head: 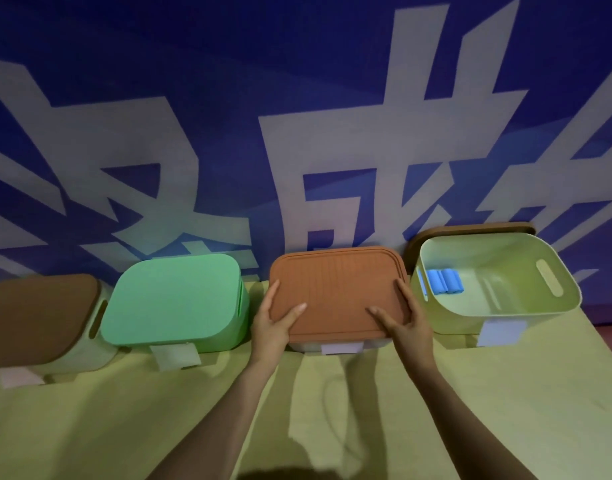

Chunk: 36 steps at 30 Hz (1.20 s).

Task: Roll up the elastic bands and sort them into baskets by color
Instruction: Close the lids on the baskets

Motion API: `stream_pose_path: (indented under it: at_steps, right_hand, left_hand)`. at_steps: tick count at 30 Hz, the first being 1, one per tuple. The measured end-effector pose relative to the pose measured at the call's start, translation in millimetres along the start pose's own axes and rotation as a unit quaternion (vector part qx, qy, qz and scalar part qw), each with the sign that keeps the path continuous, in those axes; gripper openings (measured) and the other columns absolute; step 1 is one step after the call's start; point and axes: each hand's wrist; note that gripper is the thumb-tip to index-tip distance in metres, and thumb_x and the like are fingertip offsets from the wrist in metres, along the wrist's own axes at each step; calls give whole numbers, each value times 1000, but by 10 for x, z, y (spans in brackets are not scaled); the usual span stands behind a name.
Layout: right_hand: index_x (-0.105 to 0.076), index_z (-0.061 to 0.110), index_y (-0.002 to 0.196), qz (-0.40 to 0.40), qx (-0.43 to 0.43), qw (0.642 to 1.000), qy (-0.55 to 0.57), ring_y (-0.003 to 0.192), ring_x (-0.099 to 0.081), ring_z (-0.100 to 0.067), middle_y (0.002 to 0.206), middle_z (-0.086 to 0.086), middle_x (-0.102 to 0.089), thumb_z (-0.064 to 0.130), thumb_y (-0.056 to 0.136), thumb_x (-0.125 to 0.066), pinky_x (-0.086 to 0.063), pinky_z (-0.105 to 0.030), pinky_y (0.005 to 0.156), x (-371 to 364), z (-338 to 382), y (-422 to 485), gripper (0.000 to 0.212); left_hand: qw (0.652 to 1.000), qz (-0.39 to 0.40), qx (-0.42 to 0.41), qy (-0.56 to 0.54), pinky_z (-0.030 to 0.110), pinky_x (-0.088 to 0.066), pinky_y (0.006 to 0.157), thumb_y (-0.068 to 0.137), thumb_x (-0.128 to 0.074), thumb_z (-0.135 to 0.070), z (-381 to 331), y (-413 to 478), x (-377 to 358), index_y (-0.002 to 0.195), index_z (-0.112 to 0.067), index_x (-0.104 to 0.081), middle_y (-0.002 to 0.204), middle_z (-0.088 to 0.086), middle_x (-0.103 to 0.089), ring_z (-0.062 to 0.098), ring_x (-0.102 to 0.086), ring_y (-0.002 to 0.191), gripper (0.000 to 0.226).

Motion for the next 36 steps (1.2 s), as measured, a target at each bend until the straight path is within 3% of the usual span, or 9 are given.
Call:
stream_pose_path:
  at_steps: [6, 10, 14, 17, 21, 25, 29, 33, 36]
  right_hand:
    - [-55, 27, 131, 12, -7, 999, 48, 119, -53, -7, 134, 8, -53, 17, 74, -80, -44, -24, 98, 4, 19, -32, 63]
    - [-55, 29, 129, -1, 1, 1000, 2, 117, -54, -8, 132, 8, -55, 24, 78, -77, -43, -24, 99, -23, 29, -32, 56]
    - [-51, 31, 134, 12, 5, 997, -73, 115, -52, -5, 136, 7, -54, 34, 79, -75, -43, -22, 95, 31, 70, -13, 60]
    - [-41, 31, 142, 45, -7, 985, -169, 119, -54, -18, 138, 1, -53, 45, 80, -70, -45, -29, 92, 66, 107, 6, 69]
    - [-26, 31, 148, 96, -14, 948, -302, 120, -50, -31, 138, -15, -45, 52, 87, -57, -42, -37, 97, 83, 170, 66, 71]
    - [-35, 20, 142, 132, 80, 887, -435, 136, -29, -34, 151, -17, -22, 47, 90, -54, -30, -38, 111, 208, 234, 111, 61]
    - [-46, 18, 138, 245, 239, 819, -461, 139, -28, -30, 152, -9, -28, 41, 97, -42, -22, -36, 114, 327, 296, 144, 47]
    - [-10, 27, 152, 338, 308, 678, -576, 148, 2, -28, 160, -12, 0, 66, 87, -23, 8, -40, 117, 525, 267, 247, 77]
    - [-9, 21, 152, 347, 387, 609, -599, 145, -9, -38, 157, -22, -7, 40, 96, -46, -9, -44, 118, 593, 232, 336, 70]
  left_hand:
    - [1000, 14, 4, 0, 37, -47, 99, 77, -76, -20, 3, -7, 18, 141, -36, -39, 121, -16, -51, 12, -52, 116, 75]
    - [991, 16, -39, 124, 37, -42, 104, 82, -70, -39, 27, 13, 40, 144, -37, -32, 137, -8, -46, 15, -45, 125, 73]
    - [961, 23, -53, 271, 39, -40, 104, 84, -58, -57, 1, 98, 73, 147, -37, -25, 146, -1, -42, 24, -45, 129, 74]
    - [937, 29, -34, 345, 42, -39, 102, 87, -51, -58, -37, 100, 64, 149, -35, -20, 149, 6, -38, 29, -42, 131, 73]
    - [864, -22, -24, 503, 49, -20, 114, 94, -40, -54, -154, 3, -80, 150, -31, -20, 159, 10, -7, 32, -10, 145, 63]
    - [847, 23, -150, 509, 43, -18, 118, 98, -47, -28, -228, -227, -287, 138, -22, -48, 158, 1, -20, 24, -18, 144, 41]
    - [778, 143, -159, 591, 44, -5, 117, 98, -36, -50, -251, -416, -398, 148, -30, -28, 159, -5, -12, 17, -5, 147, 55]
    - [721, 198, -150, 647, 59, 1, 113, 93, -39, -56, -277, -472, -449, 149, -41, -10, 159, -11, 4, 25, 9, 146, 65]
    - [691, 168, -159, 685, 68, -1, 108, 96, -39, -48, -179, -468, -540, 149, -42, 0, 159, -13, 10, 30, 11, 146, 66]
Point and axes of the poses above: each hand's wrist, its own y-axis towards the middle knuckle, its own x-axis out of the back of the hand, z = x × y
